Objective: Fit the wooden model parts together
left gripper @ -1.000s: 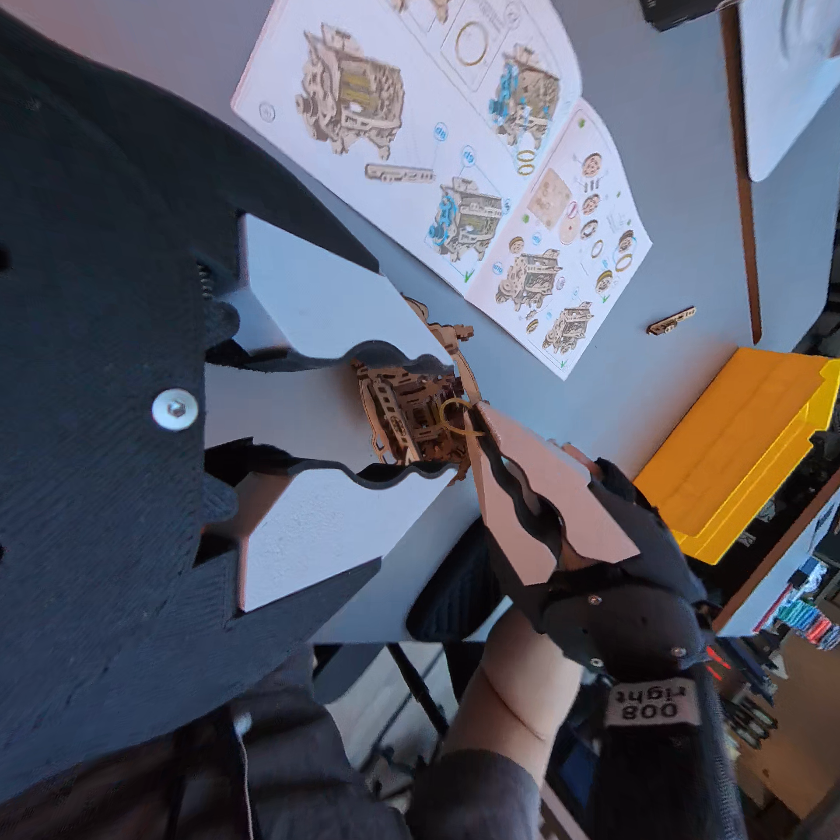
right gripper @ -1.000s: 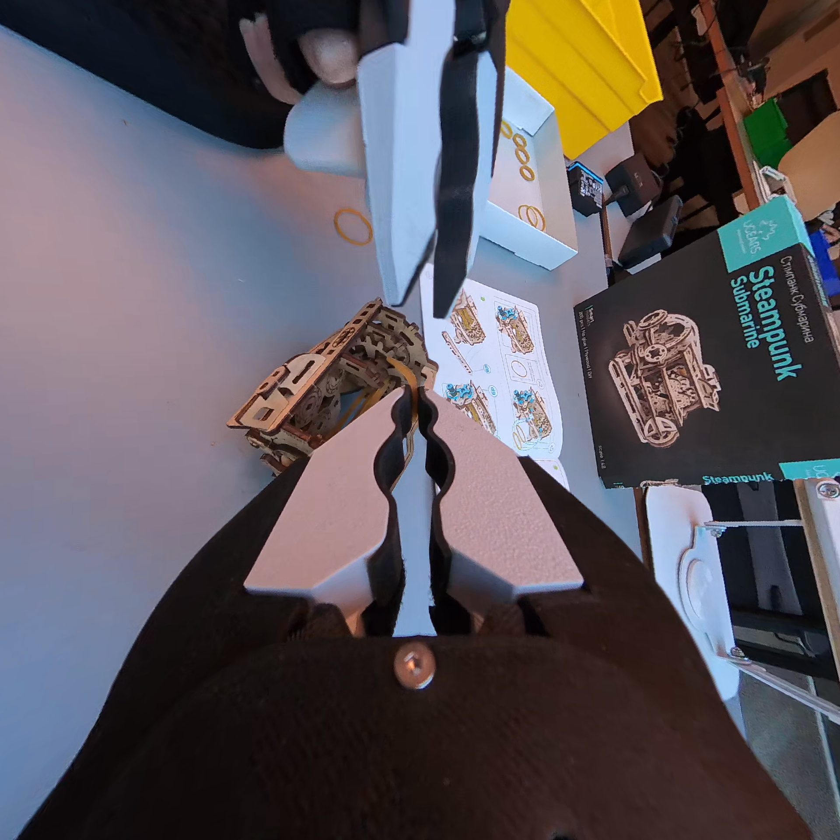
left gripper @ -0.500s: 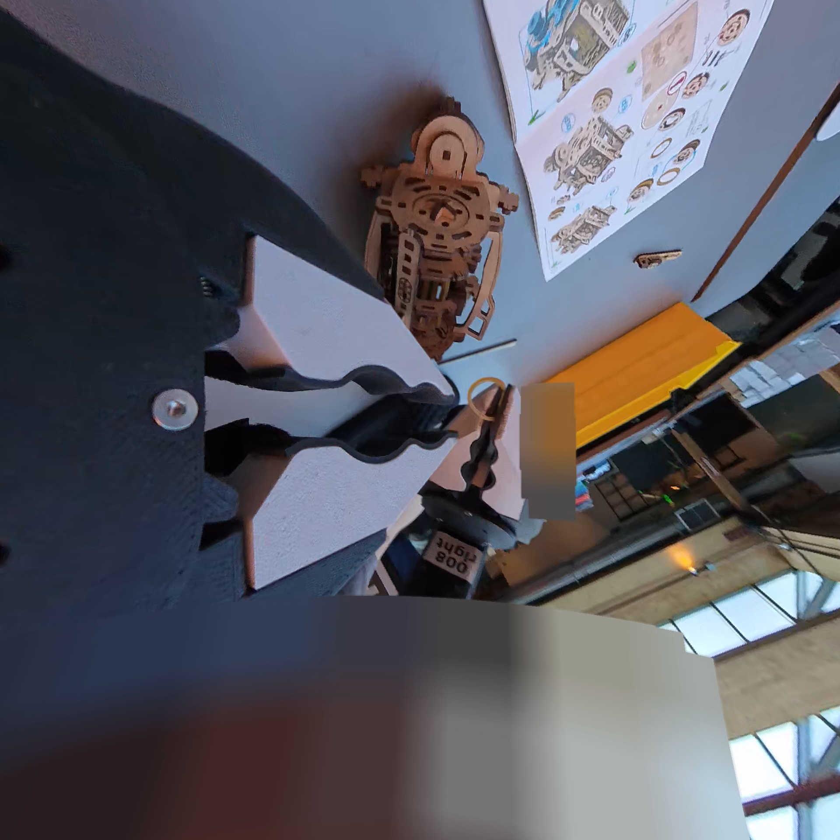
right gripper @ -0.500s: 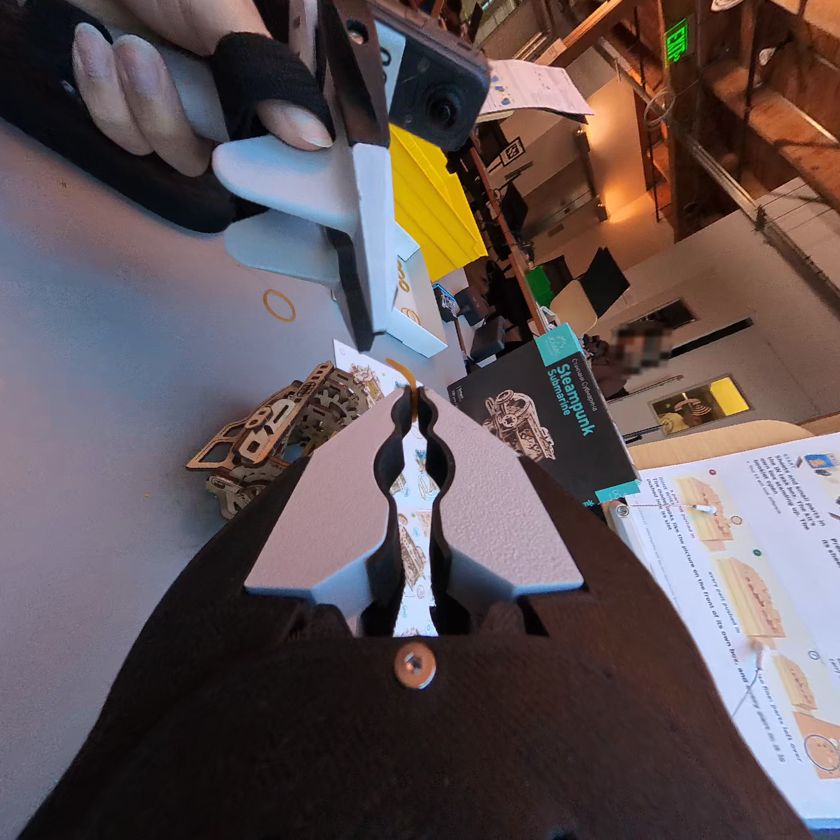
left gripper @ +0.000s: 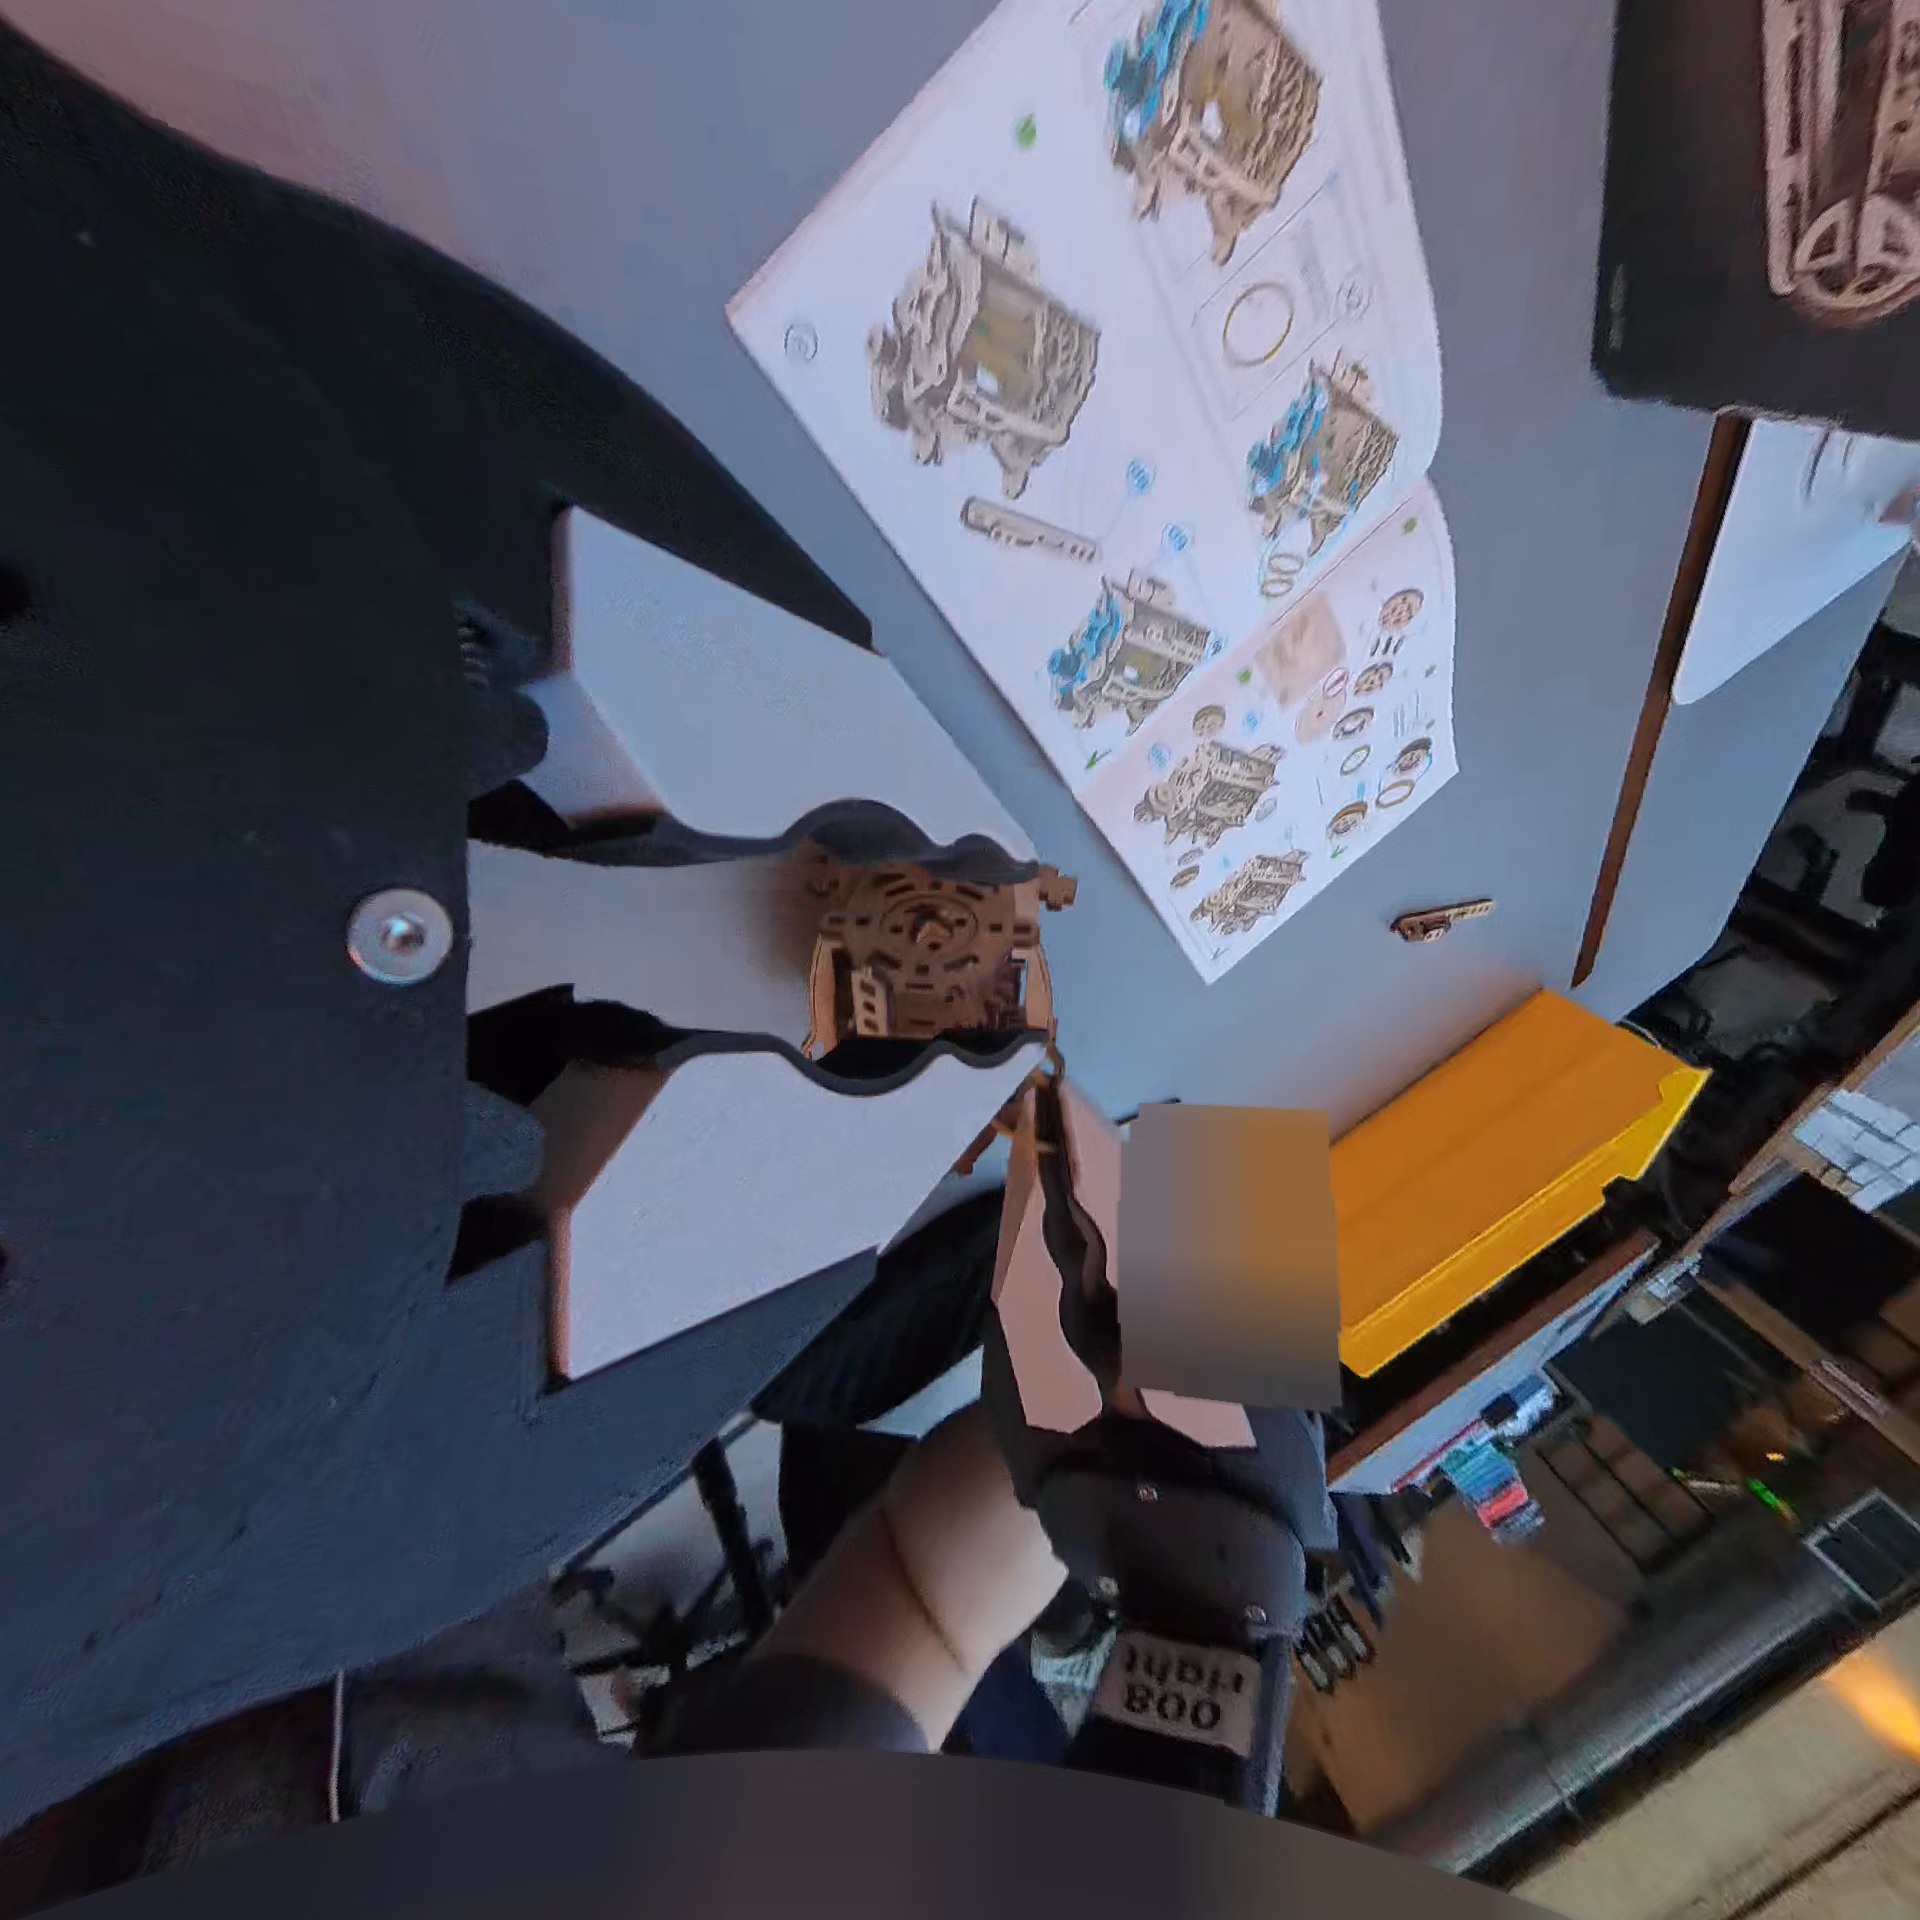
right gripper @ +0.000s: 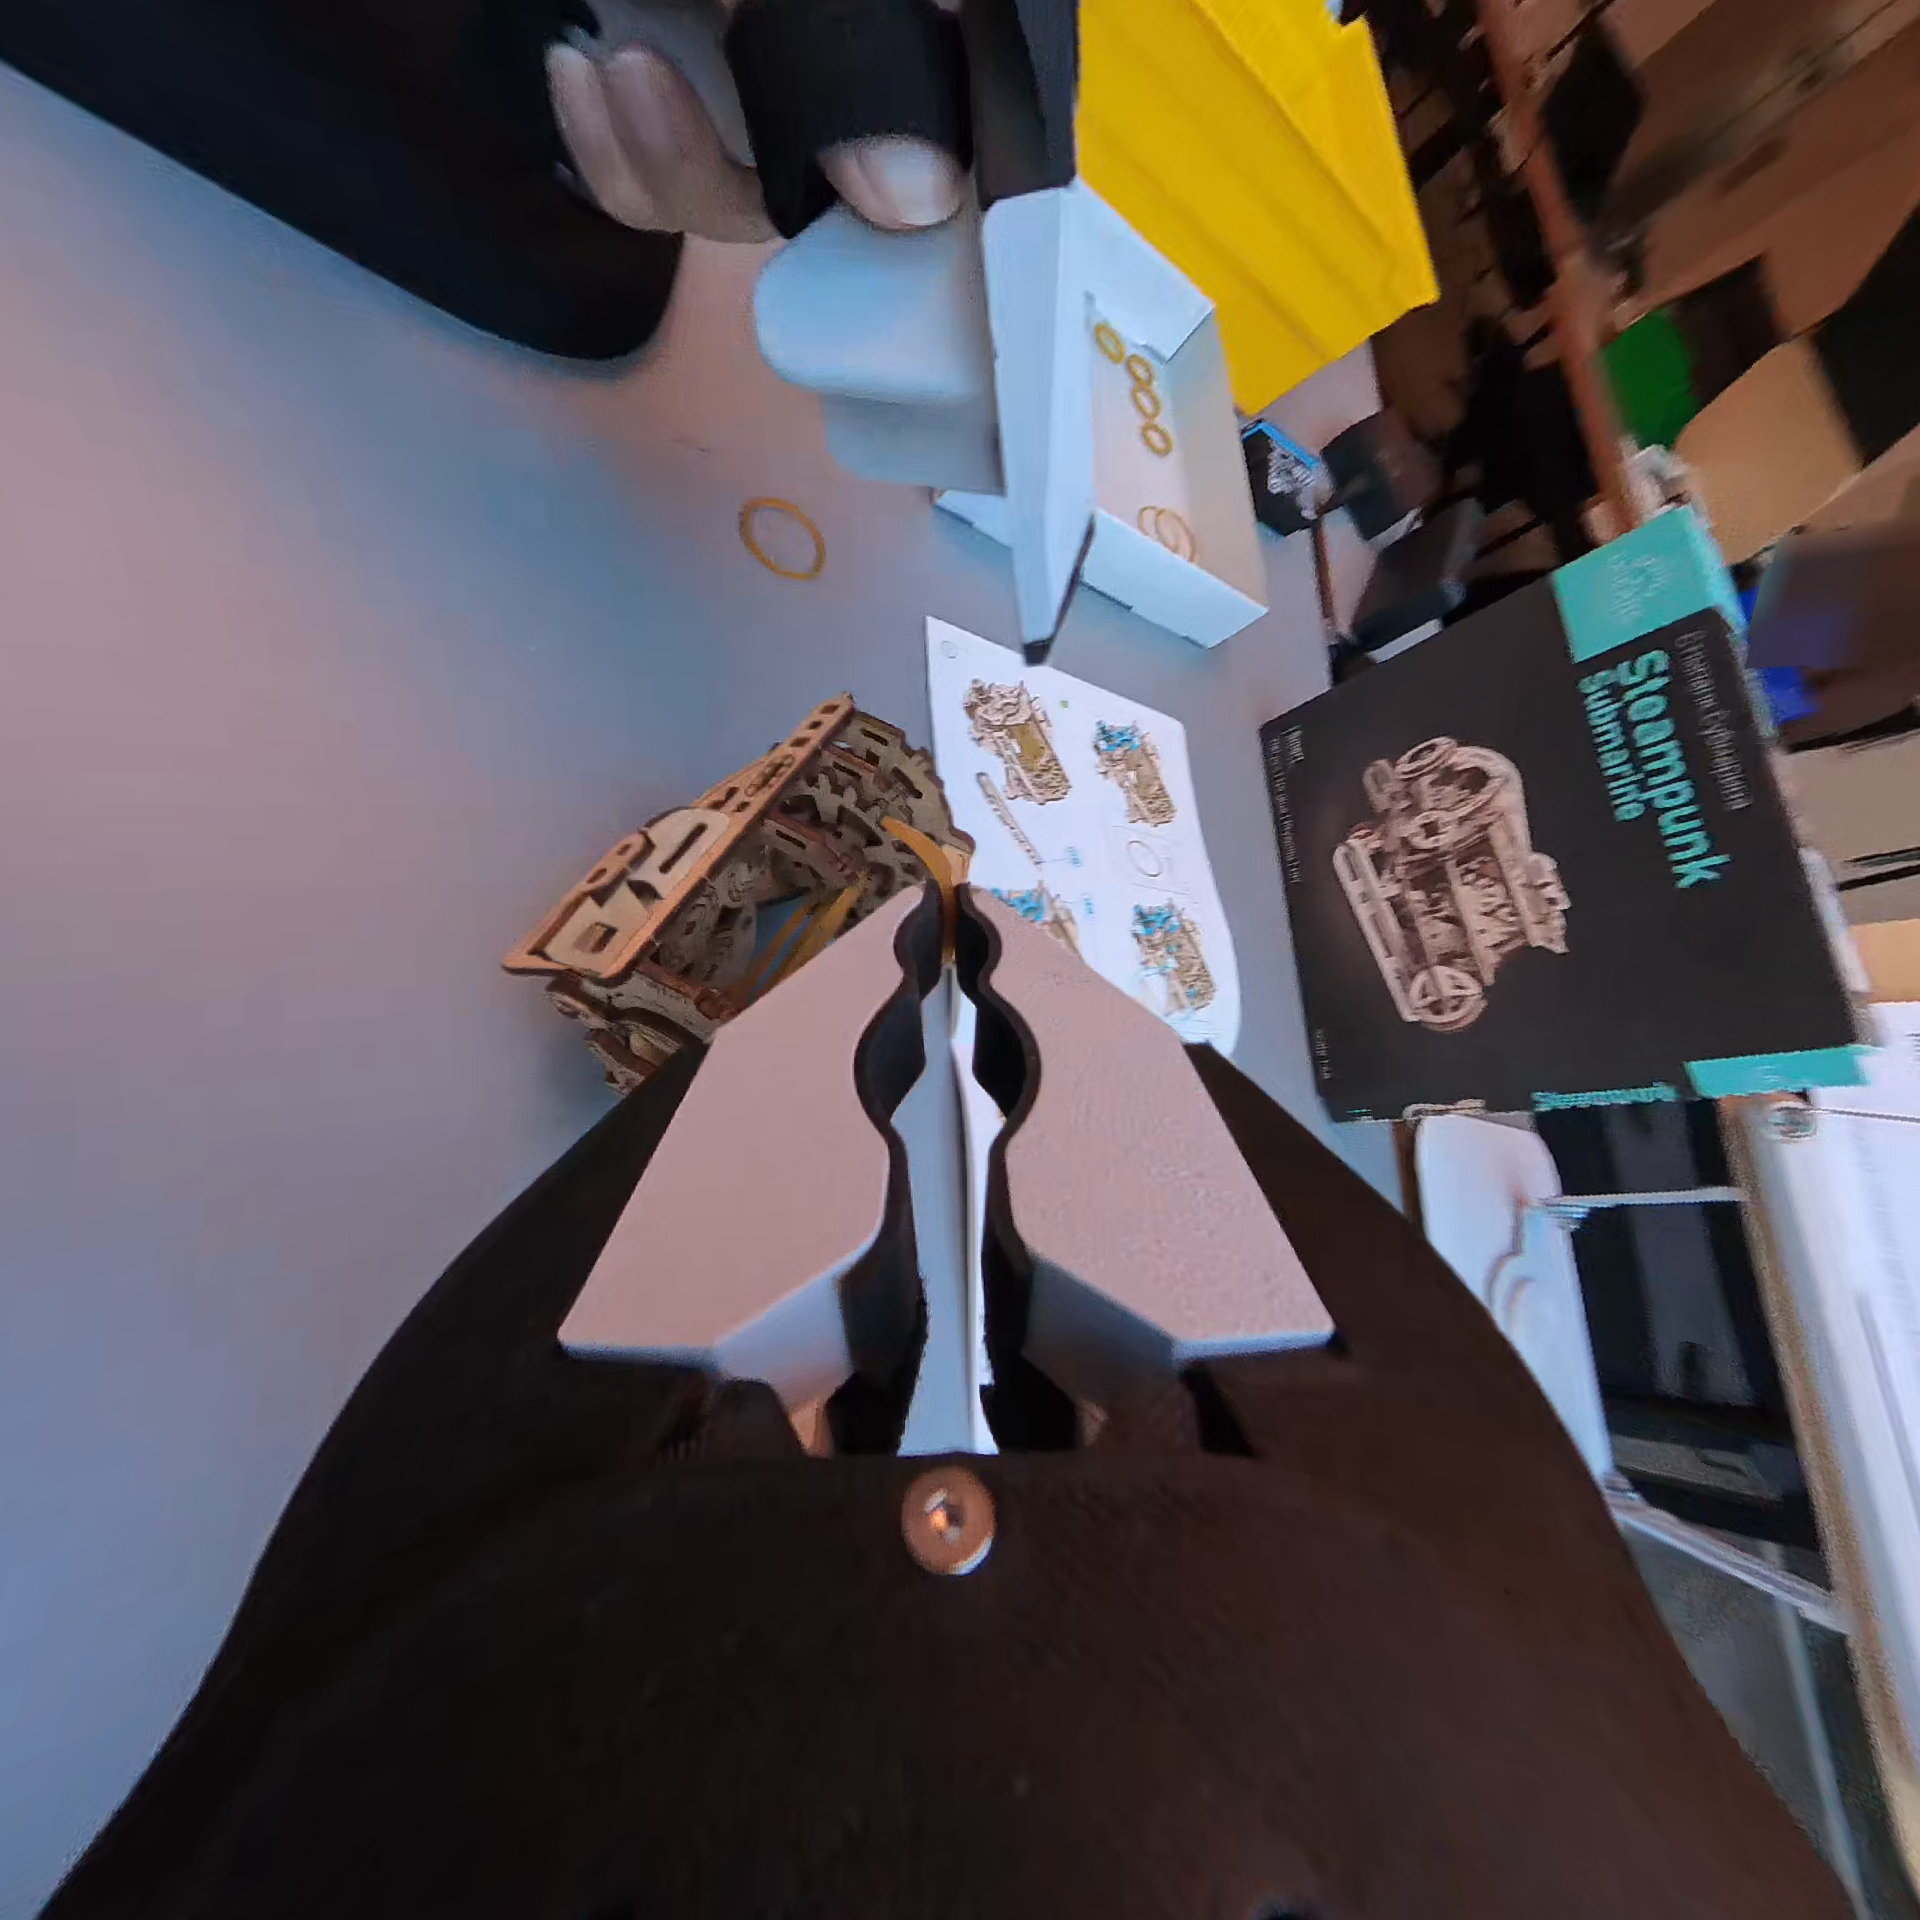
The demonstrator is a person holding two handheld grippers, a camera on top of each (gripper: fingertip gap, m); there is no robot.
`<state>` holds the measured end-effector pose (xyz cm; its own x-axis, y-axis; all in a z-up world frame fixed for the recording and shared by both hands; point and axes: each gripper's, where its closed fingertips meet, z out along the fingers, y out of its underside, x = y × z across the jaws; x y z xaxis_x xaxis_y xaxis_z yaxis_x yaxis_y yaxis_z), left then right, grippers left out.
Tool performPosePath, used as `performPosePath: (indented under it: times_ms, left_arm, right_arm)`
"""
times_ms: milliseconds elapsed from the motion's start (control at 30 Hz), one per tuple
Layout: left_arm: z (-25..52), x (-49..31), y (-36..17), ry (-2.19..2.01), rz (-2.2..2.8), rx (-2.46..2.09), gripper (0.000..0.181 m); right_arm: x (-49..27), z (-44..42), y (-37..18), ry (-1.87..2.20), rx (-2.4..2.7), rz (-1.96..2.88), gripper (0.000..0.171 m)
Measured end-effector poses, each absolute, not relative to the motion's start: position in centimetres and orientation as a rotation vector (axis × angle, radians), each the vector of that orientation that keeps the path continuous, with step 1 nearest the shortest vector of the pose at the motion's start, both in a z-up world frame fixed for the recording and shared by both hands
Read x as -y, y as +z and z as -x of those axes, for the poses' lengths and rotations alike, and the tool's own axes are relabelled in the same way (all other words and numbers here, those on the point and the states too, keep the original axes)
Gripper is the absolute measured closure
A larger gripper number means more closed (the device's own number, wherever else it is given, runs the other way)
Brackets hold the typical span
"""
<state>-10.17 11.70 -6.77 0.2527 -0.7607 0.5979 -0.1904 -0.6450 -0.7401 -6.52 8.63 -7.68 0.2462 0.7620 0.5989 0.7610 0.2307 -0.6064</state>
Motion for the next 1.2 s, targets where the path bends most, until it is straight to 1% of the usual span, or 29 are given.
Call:
performPosePath:
  times_ms: [33, 233, 367, 867, 1067, 1200]
  left_arm:
    - [10.3, -12.1, -6.8, -1.379, 1.996, -0.877, 0.153]
    - [9.0, -11.2, -8.4, -1.383, 2.040, -0.974, 0.143]
    - [8.3, -10.7, -8.8, -1.423, 2.050, -0.996, 0.142]
    - [8.0, -9.7, -9.4, -1.413, 2.062, -1.047, 0.142]
    - [7.9, -9.1, -9.6, -1.387, 2.055, -1.098, 0.133]
    - [7.9, -9.6, -9.4, -1.288, 2.012, -1.134, 0.133]
  right_arm:
    - [-8.6, 6.6, -7.7, 0.027, 1.493, 1.548, 0.171]
    - [-8.7, 6.2, -8.9, -0.003, 1.504, 1.739, 0.171]
    - [-8.7, 6.6, -9.4, 0.056, 1.494, 1.820, 0.171]
    - [-8.8, 6.8, -9.7, 0.046, 1.491, 1.883, 0.171]
    - [-8.8, 6.9, -9.8, 0.044, 1.513, 1.872, 0.171]
    - [-8.7, 6.8, -9.8, 0.030, 1.525, 1.867, 0.171]
